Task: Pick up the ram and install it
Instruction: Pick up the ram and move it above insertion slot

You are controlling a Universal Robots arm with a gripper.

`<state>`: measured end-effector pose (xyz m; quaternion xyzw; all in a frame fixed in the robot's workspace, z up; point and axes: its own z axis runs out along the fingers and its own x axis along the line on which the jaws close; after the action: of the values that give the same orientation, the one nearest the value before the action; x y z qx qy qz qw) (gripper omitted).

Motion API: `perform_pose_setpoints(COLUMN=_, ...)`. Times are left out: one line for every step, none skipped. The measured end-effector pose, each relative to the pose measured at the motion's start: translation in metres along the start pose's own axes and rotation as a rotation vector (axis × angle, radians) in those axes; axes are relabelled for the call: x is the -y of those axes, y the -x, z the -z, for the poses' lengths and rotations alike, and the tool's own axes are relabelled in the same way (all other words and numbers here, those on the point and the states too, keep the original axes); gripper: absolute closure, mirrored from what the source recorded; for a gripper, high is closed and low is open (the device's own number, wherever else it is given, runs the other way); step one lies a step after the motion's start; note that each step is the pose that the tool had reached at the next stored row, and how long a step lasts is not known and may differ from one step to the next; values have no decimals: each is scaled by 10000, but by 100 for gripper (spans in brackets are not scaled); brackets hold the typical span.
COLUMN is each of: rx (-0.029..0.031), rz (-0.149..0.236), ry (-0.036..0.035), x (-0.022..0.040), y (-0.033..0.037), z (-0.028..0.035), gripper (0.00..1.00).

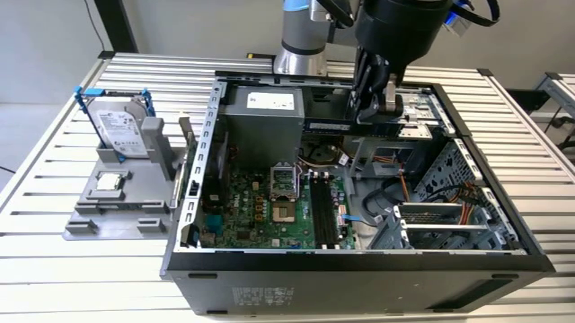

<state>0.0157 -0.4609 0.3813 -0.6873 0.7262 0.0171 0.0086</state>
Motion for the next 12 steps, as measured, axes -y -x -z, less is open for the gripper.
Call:
perform_pose_setpoints(rx=1, rz=0, ry=0, x=7, y=11, z=0, gripper=100)
perform_pose_setpoints(rx=0, rz=0, ry=1, x=11, y=19, z=-1, gripper=100)
perform_pose_setpoints(rx=0, rz=-1, ry=0, x=12, y=25, z=-1, gripper=100)
perform_pose_setpoints(rx=1, rz=-2, ry=0, x=12, y=28, z=-1, gripper=100)
perform_pose_setpoints(rx=-1, rz=-1, ry=0, x=13, y=30, z=-1, gripper=100)
perform_pose_setpoints(rx=1, rz=0, ry=0, x=13, y=34, z=-1, gripper=100)
perform_pose_setpoints(rx=1, rz=0, ry=0, x=13, y=35, z=-1, gripper=100)
perform_pose_setpoints(rx=0, rz=0, ry=0, x=13, y=35, z=-1, gripper=100)
perform_pose_setpoints(rx=0, rz=0, ry=0, x=13, y=35, z=-1, gripper=100)
perform_pose_setpoints(rx=1, rz=0, ry=0, x=13, y=36, z=-1, gripper=100)
perform_pose_setpoints(rx=1, rz=0, ry=0, x=13, y=36, z=-1, gripper=100)
perform_pose_setpoints(rx=0, rz=0, ry=0, x=13, y=36, z=-1, gripper=100)
